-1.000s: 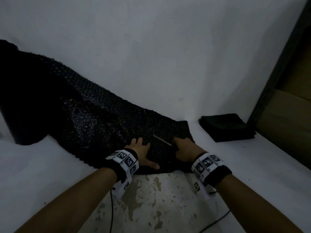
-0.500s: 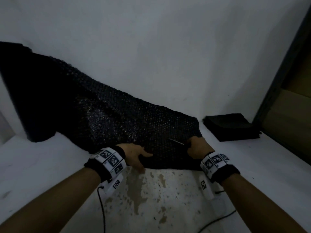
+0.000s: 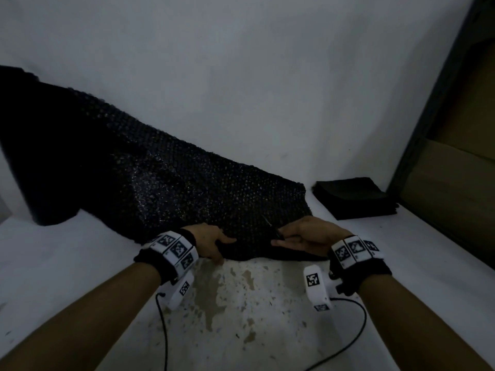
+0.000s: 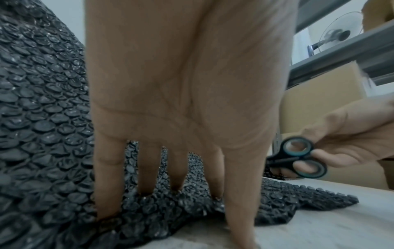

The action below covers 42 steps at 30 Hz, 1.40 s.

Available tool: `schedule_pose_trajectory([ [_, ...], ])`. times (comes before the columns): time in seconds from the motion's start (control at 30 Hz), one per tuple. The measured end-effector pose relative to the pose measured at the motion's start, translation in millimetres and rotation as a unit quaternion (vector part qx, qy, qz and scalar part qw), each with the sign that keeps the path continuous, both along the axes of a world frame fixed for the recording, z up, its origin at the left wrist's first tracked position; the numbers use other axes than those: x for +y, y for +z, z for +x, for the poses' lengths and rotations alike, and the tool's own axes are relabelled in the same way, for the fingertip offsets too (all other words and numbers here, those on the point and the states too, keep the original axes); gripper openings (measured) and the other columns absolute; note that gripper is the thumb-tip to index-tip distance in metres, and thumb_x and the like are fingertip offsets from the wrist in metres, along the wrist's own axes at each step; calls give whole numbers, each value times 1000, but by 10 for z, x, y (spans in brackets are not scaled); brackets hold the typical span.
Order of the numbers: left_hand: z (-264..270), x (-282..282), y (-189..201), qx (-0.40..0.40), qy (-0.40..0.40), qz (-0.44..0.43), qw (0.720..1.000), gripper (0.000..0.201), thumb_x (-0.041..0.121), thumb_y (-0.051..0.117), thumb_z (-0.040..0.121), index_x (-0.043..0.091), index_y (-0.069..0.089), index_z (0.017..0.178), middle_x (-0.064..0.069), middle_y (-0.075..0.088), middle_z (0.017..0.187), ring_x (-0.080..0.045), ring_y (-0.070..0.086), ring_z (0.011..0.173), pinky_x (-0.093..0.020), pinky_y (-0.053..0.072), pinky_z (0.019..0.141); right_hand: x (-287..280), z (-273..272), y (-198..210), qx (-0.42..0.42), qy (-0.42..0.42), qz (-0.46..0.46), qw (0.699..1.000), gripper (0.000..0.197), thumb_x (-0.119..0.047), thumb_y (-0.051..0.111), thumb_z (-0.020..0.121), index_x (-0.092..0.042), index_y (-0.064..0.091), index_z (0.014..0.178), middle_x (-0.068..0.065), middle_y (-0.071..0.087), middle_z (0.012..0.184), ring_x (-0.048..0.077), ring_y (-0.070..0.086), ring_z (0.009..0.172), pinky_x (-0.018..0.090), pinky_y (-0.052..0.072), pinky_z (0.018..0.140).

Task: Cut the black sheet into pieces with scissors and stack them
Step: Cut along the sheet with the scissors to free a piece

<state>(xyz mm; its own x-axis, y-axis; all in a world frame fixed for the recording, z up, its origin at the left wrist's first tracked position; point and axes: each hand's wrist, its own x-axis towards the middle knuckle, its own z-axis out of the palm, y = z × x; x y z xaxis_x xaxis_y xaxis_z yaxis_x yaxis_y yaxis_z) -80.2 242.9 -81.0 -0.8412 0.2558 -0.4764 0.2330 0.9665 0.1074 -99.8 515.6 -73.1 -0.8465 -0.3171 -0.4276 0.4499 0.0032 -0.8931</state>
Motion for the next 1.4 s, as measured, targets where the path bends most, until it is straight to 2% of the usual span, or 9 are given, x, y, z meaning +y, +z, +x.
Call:
schedule_pose_trajectory([
  [0.1,-16,7,-14,1,1,-3,1000,70,42,63,94,40,27,154,-3,19,164,-26,25,147,-39,26,119,-44,131,34,-2,3,-20,1000,12,2,63,94,12,67,100,20,73,95,29,73,98,28,60,71],
  [0.33,-76,47,-97,30,14,0,999,63,43,56,95,43,30,153,-2,39,155,-25,43,136,-38,39,112,-112,414,13,-3,71,-24,997,18,-4,61,96,8,68,109,14,74,102,21,73,94,29,61,80],
  [0.47,-106,84,-75,38,27,16,999,53,42,50,98,43,38,149,-1,54,141,-24,56,118,-33,49,96,-146,497,-39,-7,105,-16,994,36,-17,61,98,6,62,125,7,71,106,14,71,94,26,58,85],
  [0.6,-114,100,-81,55,28,37,997,55,44,58,96,40,41,148,0,57,135,-23,59,112,-33,51,94,-162,618,-15,-19,173,4,985,56,-43,66,80,6,66,108,16,66,99,22,69,96,34,57,92],
  [0.83,-56,232,-130,151,11,82,985,44,29,69,90,39,61,131,-2,63,126,-26,63,104,-38,57,84,-178,709,-57,-42,216,-15,975,53,-41,62,91,5,61,117,19,67,103,28,69,103,33,56,90],
  [0.93,-74,251,-143,130,-15,111,985,36,21,64,95,32,66,129,-1,69,117,-21,63,92,-28,53,73,-147,767,-64,-54,234,-18,971,55,-42,61,92,6,59,118,19,66,103,34,69,107,32,57,88],
  [1.1,-80,254,-146,149,-10,140,979,35,18,69,91,25,70,125,4,69,119,-18,65,104,-28,54,90,-122,820,-92,-73,252,-22,965,72,-50,72,78,8,59,118,21,67,104,37,69,108,30,57,86],
  [1.27,-113,230,-186,166,18,167,972,9,17,73,88,21,73,95,-1,69,109,-18,64,96,-30,56,82,-212,798,-132,-88,267,-34,959,79,-52,78,74,6,56,122,23,68,112,35,67,113,30,56,90],
  [1.4,-88,237,-149,171,10,185,968,4,15,72,88,19,71,90,1,68,102,-17,63,95,-29,55,80,-303,765,-140,-77,247,-30,966,84,-51,74,69,6,53,127,22,70,114,30,68,112,27,56,89],
])
